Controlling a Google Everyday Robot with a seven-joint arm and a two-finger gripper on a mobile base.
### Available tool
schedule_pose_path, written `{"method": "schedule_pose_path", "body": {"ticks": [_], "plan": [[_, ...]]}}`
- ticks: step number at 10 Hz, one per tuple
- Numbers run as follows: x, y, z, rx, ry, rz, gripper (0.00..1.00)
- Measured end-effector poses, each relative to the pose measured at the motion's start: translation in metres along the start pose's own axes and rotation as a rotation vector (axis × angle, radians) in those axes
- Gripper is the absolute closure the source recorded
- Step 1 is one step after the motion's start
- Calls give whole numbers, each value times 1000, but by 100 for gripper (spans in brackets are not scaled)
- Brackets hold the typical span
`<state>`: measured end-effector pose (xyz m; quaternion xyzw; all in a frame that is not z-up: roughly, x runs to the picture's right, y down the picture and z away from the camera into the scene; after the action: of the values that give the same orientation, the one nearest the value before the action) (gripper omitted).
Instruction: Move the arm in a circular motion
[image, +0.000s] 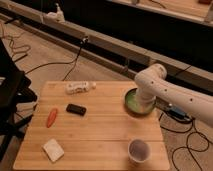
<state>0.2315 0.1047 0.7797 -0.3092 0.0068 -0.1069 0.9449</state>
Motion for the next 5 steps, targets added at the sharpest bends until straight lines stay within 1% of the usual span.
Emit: {"method": "schedule_pose_path", "body": {"ticks": [1,2,3,4,5], "plan": [[16,-20,-6,15,40,26,100],[15,-38,-11,36,58,22,100],[1,-61,-18,62,76,-11,100],[-29,-81,-25,87,80,-71,100],[-63,-91,-28,104,67,-140,100]]}}
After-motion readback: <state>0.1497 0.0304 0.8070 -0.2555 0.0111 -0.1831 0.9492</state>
